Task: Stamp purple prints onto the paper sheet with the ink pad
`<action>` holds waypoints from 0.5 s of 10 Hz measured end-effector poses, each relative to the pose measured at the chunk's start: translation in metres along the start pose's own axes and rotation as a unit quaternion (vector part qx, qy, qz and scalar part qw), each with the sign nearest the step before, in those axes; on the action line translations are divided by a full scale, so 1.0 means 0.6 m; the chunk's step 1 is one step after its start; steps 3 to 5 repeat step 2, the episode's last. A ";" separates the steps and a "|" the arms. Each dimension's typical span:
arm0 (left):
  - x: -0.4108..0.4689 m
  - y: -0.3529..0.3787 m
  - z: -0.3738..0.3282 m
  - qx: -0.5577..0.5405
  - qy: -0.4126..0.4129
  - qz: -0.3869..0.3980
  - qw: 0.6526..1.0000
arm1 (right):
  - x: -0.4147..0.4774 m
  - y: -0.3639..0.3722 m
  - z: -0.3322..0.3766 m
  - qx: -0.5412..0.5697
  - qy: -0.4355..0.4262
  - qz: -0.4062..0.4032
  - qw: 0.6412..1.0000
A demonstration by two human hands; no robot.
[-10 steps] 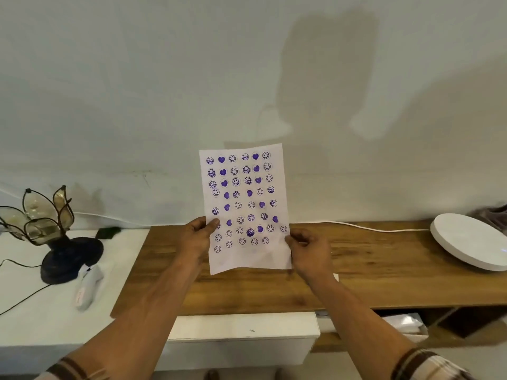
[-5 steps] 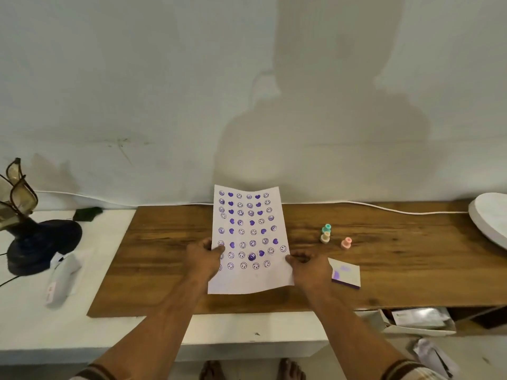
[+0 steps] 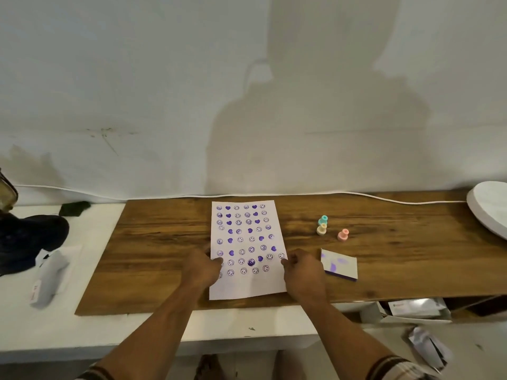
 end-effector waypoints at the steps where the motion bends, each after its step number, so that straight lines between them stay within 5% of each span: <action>1: -0.023 -0.009 -0.022 0.057 0.051 0.022 0.997 | -0.014 -0.007 0.014 -0.010 -0.026 0.029 0.999; 2: -0.060 -0.015 -0.036 0.138 0.108 0.050 0.983 | -0.042 -0.020 0.027 -0.022 -0.059 0.063 0.996; 5: -0.060 -0.015 -0.036 0.138 0.108 0.050 0.983 | -0.042 -0.020 0.027 -0.022 -0.059 0.063 0.996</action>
Point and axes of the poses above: each hand's wrist, its own x-axis towards the middle knuckle, its own y-axis out of the palm, z = x × y, the point moved 6 cm from there along x, towards the middle knuckle, and after that the axes turned 10 degrees about x, right-handed, at the moved point
